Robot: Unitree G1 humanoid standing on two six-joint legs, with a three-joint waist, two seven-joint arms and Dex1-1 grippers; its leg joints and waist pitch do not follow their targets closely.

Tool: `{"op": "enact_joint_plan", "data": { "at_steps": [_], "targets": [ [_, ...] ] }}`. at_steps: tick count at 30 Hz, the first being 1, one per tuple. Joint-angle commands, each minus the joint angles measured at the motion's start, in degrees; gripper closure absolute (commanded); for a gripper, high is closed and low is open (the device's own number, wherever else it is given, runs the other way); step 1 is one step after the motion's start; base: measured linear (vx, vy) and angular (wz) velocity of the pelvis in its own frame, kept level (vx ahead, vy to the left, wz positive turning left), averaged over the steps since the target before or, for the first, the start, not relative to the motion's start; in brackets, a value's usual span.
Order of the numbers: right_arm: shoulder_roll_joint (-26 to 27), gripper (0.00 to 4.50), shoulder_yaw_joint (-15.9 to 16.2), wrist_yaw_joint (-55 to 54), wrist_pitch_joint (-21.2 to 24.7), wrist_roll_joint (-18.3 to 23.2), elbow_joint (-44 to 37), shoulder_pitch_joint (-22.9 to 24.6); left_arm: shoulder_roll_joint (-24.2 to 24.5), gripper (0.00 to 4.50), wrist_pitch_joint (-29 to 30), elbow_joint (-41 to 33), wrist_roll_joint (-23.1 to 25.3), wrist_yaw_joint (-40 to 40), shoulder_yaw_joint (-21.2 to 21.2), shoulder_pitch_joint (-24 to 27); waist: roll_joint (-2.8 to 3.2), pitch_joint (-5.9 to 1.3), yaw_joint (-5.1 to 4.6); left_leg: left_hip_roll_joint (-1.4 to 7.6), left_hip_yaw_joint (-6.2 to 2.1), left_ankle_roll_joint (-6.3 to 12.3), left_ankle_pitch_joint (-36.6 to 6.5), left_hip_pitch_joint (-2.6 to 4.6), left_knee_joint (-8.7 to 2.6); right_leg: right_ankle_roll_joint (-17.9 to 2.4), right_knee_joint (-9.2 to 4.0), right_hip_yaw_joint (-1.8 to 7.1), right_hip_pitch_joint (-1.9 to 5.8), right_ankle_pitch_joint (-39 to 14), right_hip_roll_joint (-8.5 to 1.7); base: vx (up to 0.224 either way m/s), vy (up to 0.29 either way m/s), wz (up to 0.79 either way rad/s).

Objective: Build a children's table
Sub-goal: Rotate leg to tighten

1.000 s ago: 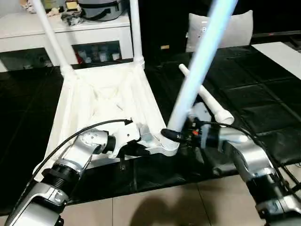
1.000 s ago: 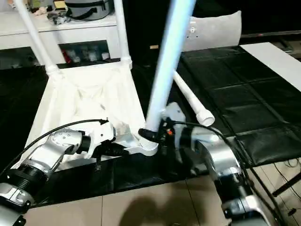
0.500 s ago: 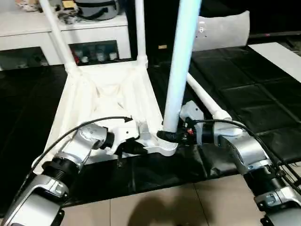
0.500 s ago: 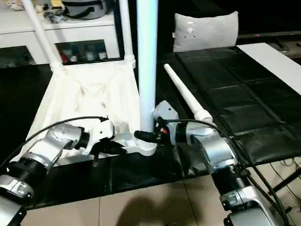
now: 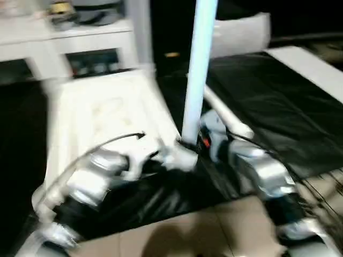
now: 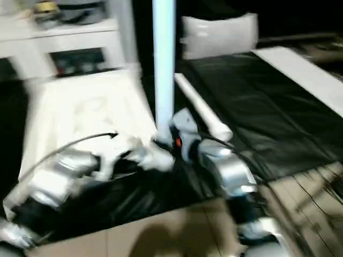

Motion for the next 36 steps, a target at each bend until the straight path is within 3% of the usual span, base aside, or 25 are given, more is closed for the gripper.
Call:
{"op": "enact_joint_plan", "data": {
  "at_steps": [1, 2, 3, 4, 5, 7, 8, 10, 12, 14, 15, 17, 19, 22, 25, 27, 30, 32, 33, 35, 36],
  "targets": [
    [1.7, 2.60, 0.3, -6.1, 5.0, -2.0, 9.8, 1.6, -4.4, 4.50, 2.8, -3.8, -0.5, 4.8, -0.5, 0.6, -0.55, -1.13, -0.93, 0.74, -1.00, -0.10, -28.6, -1.34, -5.19, 1.0, -6.11, 0.57, 1.77, -42.5, -3.51, 0.000, 0.000, 0.00],
    [2.7, 2.60, -0.1, -8.0, 4.4, -2.2, 11.5, 0.7, -6.5, 4.50, 3.3, -3.8, 0.2, 6.9, -0.9, 0.5, -0.45, -1.37, -1.28, 0.62, -0.88, 0.14, -28.2, -1.06, -4.99, 0.9, -6.14, 0.65, 1.58, -42.3, -3.56, 0.000, 0.000, 0.00],
    [3.9, 2.60, -0.4, -10.2, 3.4, -2.4, 13.4, -0.4, -8.6, 4.50, 3.3, -2.8, 0.6, 9.0, -1.2, -0.1, -0.65, -1.14, -1.78, 0.41, -0.91, 0.51, -28.3, -1.17, -4.84, 1.3, -6.52, 0.24, 1.38, -43.3, -3.54, 0.000, 0.000, 0.00],
    [5.0, 2.60, -0.3, -12.7, 2.5, -3.0, 15.1, -1.4, -10.2, 4.50, 3.1, -1.4, 2.3, 12.2, -1.7, -1.1, -0.42, -1.09, -2.25, 0.31, -0.90, 0.66, -28.9, -1.02, -4.80, 1.8, -6.89, -0.19, 1.27, -43.9, -3.62, 0.000, 0.000, 0.00],
    [5.7, 2.60, -0.1, -13.6, 2.7, -3.4, 15.5, -1.6, -10.5, 4.50, 3.4, -1.1, 3.5, 14.0, -2.1, -1.6, -0.47, -1.08, -2.89, 0.33, -1.13, 0.57, -29.6, -1.46, -4.95, 2.4, -6.90, -0.74, 1.71, -43.7, -3.63, 0.000, 0.000, 0.00],
    [6.8, 2.60, -0.1, -13.9, 3.8, -3.4, 15.5, -1.6, -10.4, 4.50, 4.2, -1.6, 3.6, 15.2, -1.7, -2.1, -0.71, -1.00, -3.21, 0.38, -1.26, 0.41, -31.4, -1.25, -5.07, 3.2, -7.16, -1.10, 1.55, -44.0, -3.69, 0.000, 0.000, 0.00],
    [6.9, 2.60, -0.2, -13.9, 3.9, -3.4, 15.5, -1.6, -10.4, 4.50, 4.2, -1.7, 3.6, 15.3, -1.7, -2.1, -0.63, -0.85, -3.49, 0.20, -1.24, 0.29, -32.5, -0.80, -4.95, 3.5, -7.46, -1.54, 1.22, -45.1, -3.78, 0.000, 0.000, 0.00],
    [7.6, 2.60, -0.7, -14.4, 4.4, -3.6, 16.0, -1.8, -9.7, 4.50, 5.3, -3.2, 4.1, 15.5, -1.5, -2.0, -0.21, -0.52, -4.14, 0.73, -1.85, -0.22, -36.0, -0.92, -5.51, 3.7, -7.25, -2.25, 1.74, -44.4, -4.03, 0.000, 0.000, 0.00],
    [8.1, 2.60, -1.9, -14.7, 4.4, -2.8, 17.5, -2.5, -9.0, 4.50, 5.5, -3.8, 4.3, 15.2, -1.5, -1.8, -0.12, -0.60, -4.34, 1.05, -2.30, -0.65, -37.3, -1.37, -5.96, 3.4, -6.59, -1.97, 2.31, -43.0, -4.24, 0.000, 0.000, 0.00],
    [8.7, 2.60, -3.3, -14.5, 2.6, -1.7, 21.2, -4.3, -7.7, 4.50, 5.5, -4.8, 5.0, 14.5, -1.4, -1.2, -0.26, -0.60, -4.51, 0.87, -2.49, -0.95, -37.8, -1.38, -6.02, 2.5, -6.50, -1.70, 2.02, -43.0, -4.62, 0.000, 0.000, 0.00],
    [8.6, 2.60, -3.2, -14.3, 2.0, -1.8, 21.8, -4.7, -7.5, 4.50, 5.5, -4.9, 5.1, 14.4, -1.3, -1.1, -0.12, -0.61, -4.79, 0.84, -2.67, -1.23, -37.8, -1.80, -6.08, 2.4, -6.34, -1.75, 2.41, -43.1, -4.76, 0.000, 0.000, 0.00],
    [8.9, 2.60, -4.1, -13.9, 0.7, -1.2, 23.4, -5.5, -7.1, 4.50, 5.3, -5.2, 4.8, 14.3, -1.4, -0.9, -0.35, -0.53, -5.11, 0.66, -2.66, -1.22, -37.6, -1.59, -5.98, 2.1, -6.62, -1.65, 1.93, -43.5, -4.87, 0.000, 0.000, 0.00],
    [9.2, 2.04, -4.6, -13.6, 0.1, -0.9, 24.0, -5.9, -6.8, 4.50, 5.0, -5.3, 4.5, 14.0, -1.6, -0.9, -0.52, -0.51, -5.42, 0.52, -2.70, -1.26, -37.0, -1.92, -5.93, 2.3, -6.67, -1.83, 2.19, -44.4, -4.92, 0.000, 0.000, 0.00],
    [9.3, 1.80, -5.1, -13.3, -1.0, -0.9, 24.6, -6.5, -5.9, 4.50, 4.8, -5.4, 4.2, 13.6, -1.6, -1.1, -0.39, -0.58, -5.20, 0.57, -2.59, -1.22, -36.5, -1.58, -5.84, 1.7, -6.77, -1.54, 1.75, -43.9, -5.08, 0.000, 0.000, 0.00],
    [9.3, 1.40, -5.5, -12.8, -1.7, -1.0, 24.9, -6.8, -5.0, 4.50, 4.2, -4.7, 4.4, 13.4, -1.5, -1.5, -0.45, -0.73, -5.04, 0.54, -2.59, -0.88, -33.2, -2.35, -5.95, 0.6, -6.21, -0.96, 2.18, -41.7, -5.23, 0.000, 0.000, 0.00],
    [8.8, 1.22, -5.0, -11.4, -2.5, -0.9, 24.0, -6.2, -4.5, 4.50, 3.6, -3.9, 4.4, 13.5, -1.1, -1.9, -0.38, -0.81, -4.93, 0.59, -2.56, -0.69, -32.2, -2.42, -5.92, -0.1, -6.08, -0.70, 2.11, -40.7, -5.24, 0.000, 0.000, 0.00],
    [7.5, 0.93, -3.8, -8.9, -3.1, -1.3, 20.4, -4.0, -3.6, 4.50, 2.4, -2.6, 4.4, 13.4, -0.7, -2.6, -0.50, -1.49, -4.43, 0.80, -2.27, 0.37, -26.2, -3.30, -5.83, -2.5, -5.12, 0.23, 2.68, -33.9, -5.17, 0.000, 0.000, 0.00],
    [6.6, 0.78, -3.5, -7.5, -3.0, -1.3, 17.6, -2.3, -3.0, 4.50, 1.7, -2.0, 4.2, 13.2, -0.6, -2.9, -0.58, -1.31, -3.63, 0.93, -1.77, 1.80, -23.5, -3.30, -5.70, -4.0, -4.75, 0.73, 2.23, -32.2, -5.11, 0.000, 0.000, 0.00],
    [5.4, 0.71, -3.4, -5.9, -2.9, -0.7, 13.8, 0.0, -2.3, 4.50, 0.4, -1.2, 4.0, 12.5, -0.6, -3.2, -0.33, -1.19, -3.14, 0.92, -1.71, 2.10, -22.8, -3.53, -5.71, -3.4, -4.87, 0.76, 2.52, -32.9, -5.03, 0.000, 0.000, 0.00],
    [4.1, 0.54, -3.1, -4.3, -3.2, -0.2, 10.8, 1.8, -1.6, 4.50, -0.5, -0.6, 4.1, 11.9, -0.6, -3.5, -0.69, -1.57, -2.34, 0.93, -1.42, 2.56, -20.5, -3.38, -5.53, -3.5, -4.67, 1.07, 2.43, -31.4, -5.03, 0.000, 0.000, 0.00],
    [3.7, 0.45, -2.9, -3.7, -3.4, -0.1, 10.0, 2.4, -1.4, 4.50, -0.8, -0.4, 4.2, 11.8, -0.7, -3.5, -0.65, -1.49, -2.24, 0.95, -1.53, 2.75, -19.7, -3.75, -5.57, -3.7, -4.45, 1.07, 2.63, -30.9, -5.03, 0.000, 0.000, 0.00]
  ]
}}
